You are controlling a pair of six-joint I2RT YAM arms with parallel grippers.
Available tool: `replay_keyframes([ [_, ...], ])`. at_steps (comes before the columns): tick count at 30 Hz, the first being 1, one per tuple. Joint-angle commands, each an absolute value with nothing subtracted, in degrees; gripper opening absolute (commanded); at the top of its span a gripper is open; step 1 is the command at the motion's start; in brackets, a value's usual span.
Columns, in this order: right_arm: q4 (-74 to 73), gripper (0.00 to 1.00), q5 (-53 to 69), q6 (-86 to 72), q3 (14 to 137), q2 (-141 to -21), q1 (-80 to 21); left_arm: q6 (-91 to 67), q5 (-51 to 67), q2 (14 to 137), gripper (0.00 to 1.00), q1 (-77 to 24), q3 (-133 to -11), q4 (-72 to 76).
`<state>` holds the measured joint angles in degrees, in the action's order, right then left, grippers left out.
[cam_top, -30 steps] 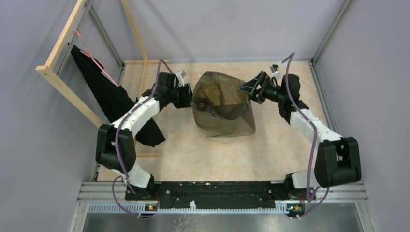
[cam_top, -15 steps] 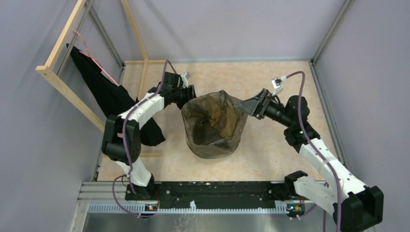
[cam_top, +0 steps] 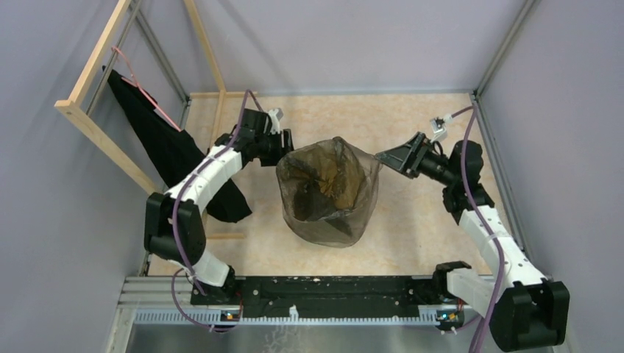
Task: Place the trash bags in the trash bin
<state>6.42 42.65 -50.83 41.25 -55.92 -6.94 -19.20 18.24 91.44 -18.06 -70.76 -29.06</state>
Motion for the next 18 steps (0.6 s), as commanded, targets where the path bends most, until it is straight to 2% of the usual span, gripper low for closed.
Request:
replay_keyframes([
  [1,23.1,0.67,48.5,-60.9,32.8,-56.8,-6.8,-17.1,14.8,85.4,0.67,-18.2,-70.3,-31.3],
  [5,28.6,0.55,47.8,-63.2,28.1,-58.9,-8.1,-17.4,15.7,83.1,0.68,-18.2,-69.4,-32.2],
  [12,34.7,0.40,43.3,-63.5,26.1,-65.3,-16.0,-18.1,16.0,78.5,0.71,-18.2,-65.5,-32.7],
  [18,34.7,0.38,39.6,-60.2,24.3,-69.2,-18.0,-20.2,18.6,74.7,0.73,-18.2,-60.6,-30.6],
])
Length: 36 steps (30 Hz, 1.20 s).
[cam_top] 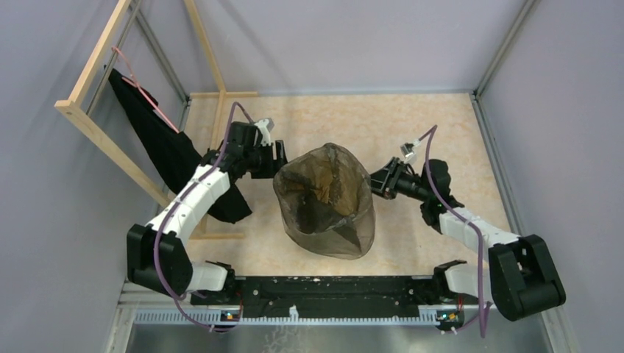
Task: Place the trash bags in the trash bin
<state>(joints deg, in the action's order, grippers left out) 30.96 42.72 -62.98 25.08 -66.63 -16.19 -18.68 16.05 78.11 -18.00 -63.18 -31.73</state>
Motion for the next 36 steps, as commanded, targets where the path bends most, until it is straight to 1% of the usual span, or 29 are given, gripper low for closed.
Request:
replay_keyframes([
  [1,34.5,0.38,39.2,-59.0,24.5,-70.5,-18.8,-20.2,18.7,74.4,0.73,-18.2,-60.0,-30.1],
  [2,33.6,0.38,38.9,-57.4,24.8,-71.4,-19.4,-20.0,18.5,74.3,0.73,-18.2,-59.7,-30.1],
  [4,27.0,0.38,36.4,-52.6,26.4,-71.9,-19.5,-19.3,16.9,74.5,0.74,-18.2,-60.0,-30.6],
  [5,20.2,0.38,34.0,-48.9,28.4,-71.5,-19.4,-18.8,16.1,74.6,0.74,-18.2,-60.6,-31.1],
  [8,-6.0,0.41,19.1,-32.4,40.5,-69.0,-19.3,-16.9,11.4,74.9,0.77,-18.1,-64.0,-34.5],
  [10,-16.4,0.47,9.8,-26.5,47.0,-66.6,-19.3,-16.3,6.9,74.9,0.79,-18.2,-66.6,-36.3],
  [12,-23.6,0.55,2.9,-22.1,53.7,-64.8,-19.4,-15.6,3.1,74.8,0.82,-18.1,-68.8,-37.7],
  [14,-31.5,0.59,-4.3,-18.6,61.3,-64.3,-20.1,-15.0,0.7,74.6,0.84,-18.1,-71.0,-38.6],
  [16,-37.0,0.63,-8.2,-16.2,69.1,-64.7,-21.7,-14.6,0.5,74.1,0.86,-18.1,-72.1,-38.7],
  [18,-40.7,0.66,-9.2,-14.5,76.1,-65.4,-25.9,-14.4,0.5,73.4,0.87,-18.1,-72.4,-38.3],
  [19,-42.1,0.70,-9.1,-14.2,79.4,-66.1,-28.9,-14.4,0.5,73.0,0.87,-18.1,-72.6,-38.2],
  [20,-43.2,0.72,-7.5,-14.1,82.0,-66.7,-33.3,-14.4,0.6,72.6,0.88,-18.1,-72.6,-38.1],
  [21,-43.9,0.73,-4.8,-14.4,84.4,-67.4,-35.2,-14.5,0.9,72.3,0.88,-18.1,-72.6,-37.9],
  [23,-44.6,0.73,-1.4,-15.7,87.8,-68.7,-42.8,-14.6,1.5,71.6,0.88,-18.1,-72.5,-37.7],
  [27,-45.1,0.73,-1.8,-17.6,90.1,-71.5,-55.7,-14.6,2.5,70.5,0.89,-18.1,-72.2,-37.9],
  [29,-44.5,0.72,-1.7,-19.3,89.9,-72.9,-60.2,-14.7,2.8,69.8,0.89,-18.1,-72.0,-37.9],
  [31,-44.2,0.69,-1.7,-20.2,89.6,-74.7,-62.9,-14.8,2.9,69.0,0.89,-18.1,-71.6,-37.6],
  [36,-47.6,0.59,-2.1,-15.1,90.2,-80.1,-63.8,-15.2,3.6,67.1,0.90,-18.1,-70.6,-37.0],
])
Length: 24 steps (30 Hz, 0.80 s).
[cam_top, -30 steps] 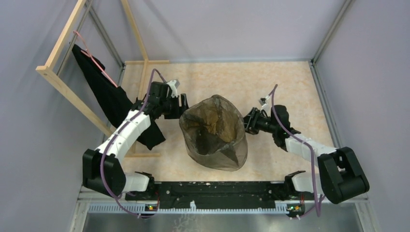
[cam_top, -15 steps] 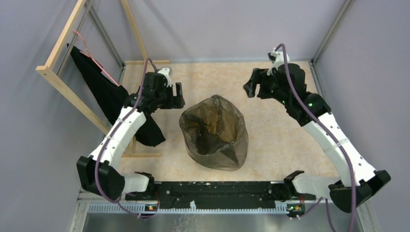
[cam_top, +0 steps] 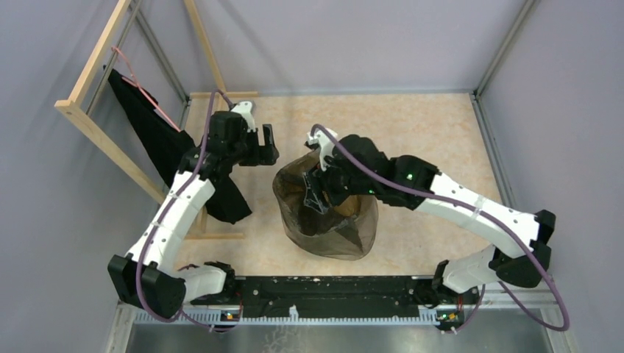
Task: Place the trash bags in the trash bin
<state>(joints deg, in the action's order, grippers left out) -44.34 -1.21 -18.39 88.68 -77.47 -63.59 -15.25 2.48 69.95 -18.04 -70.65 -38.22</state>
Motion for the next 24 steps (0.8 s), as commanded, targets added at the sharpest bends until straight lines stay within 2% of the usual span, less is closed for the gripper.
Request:
replay_keyframes([
  [1,-48.2,0.55,-3.0,-13.7,90.7,-81.0,-63.8,-15.2,3.6,66.8,0.90,-18.1,-70.4,-36.9],
  [6,-49.5,0.34,-5.5,-5.0,92.6,-84.8,-63.8,-15.3,3.3,65.3,0.90,-18.1,-69.7,-36.9],
  [13,-52.3,0.17,-7.3,3.4,91.5,-90.4,-63.8,-14.6,2.5,64.1,0.92,-18.1,-69.6,-37.0],
  [19,-48.4,0.08,-3.9,9.3,84.4,-90.8,-63.5,-13.7,0.7,63.7,0.92,-18.1,-70.3,-37.4],
  [24,-46.3,0.07,1.6,10.6,82.1,-93.0,-60.5,-13.6,-2.7,62.2,0.93,-18.1,-69.9,-36.7],
])
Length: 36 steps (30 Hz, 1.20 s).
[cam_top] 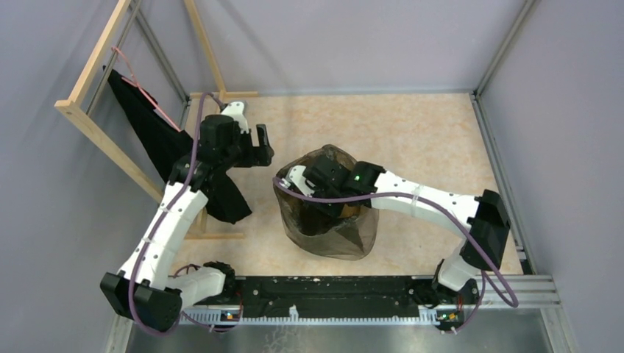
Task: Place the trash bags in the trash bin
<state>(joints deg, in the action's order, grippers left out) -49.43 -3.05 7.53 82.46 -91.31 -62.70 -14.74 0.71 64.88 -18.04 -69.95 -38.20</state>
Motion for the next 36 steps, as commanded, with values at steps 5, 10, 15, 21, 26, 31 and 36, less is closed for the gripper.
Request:
replay_keyframes([
  [5,-47.2,0.08,3.6,11.2,81.7,-96.9,-59.5,-13.8,-6.1,59.9,0.94,-18.1,-69.9,-36.3],
  [10,-45.7,0.09,4.5,11.2,81.0,-100.6,-58.2,-14.0,-8.7,57.4,0.94,-18.1,-69.6,-35.8],
  [15,-44.6,0.11,4.7,11.5,80.4,-103.8,-57.3,-13.6,-10.2,55.5,0.94,-18.1,-69.5,-35.7],
  [21,-42.8,0.13,5.5,11.6,79.5,-106.4,-56.6,-13.7,-10.6,54.7,0.95,-18.1,-69.4,-36.1],
  [26,-41.8,0.13,5.4,11.8,78.5,-108.2,-56.1,-13.8,-10.6,54.4,0.95,-18.1,-69.3,-36.2],
  [31,-42.2,0.14,6.9,11.2,79.5,-108.6,-56.1,-13.9,-10.5,54.1,0.95,-18.1,-69.3,-36.7],
  [36,-44.6,0.22,7.3,8.7,83.1,-105.9,-56.1,-13.9,-10.6,53.5,0.95,-18.1,-69.7,-37.0],
])
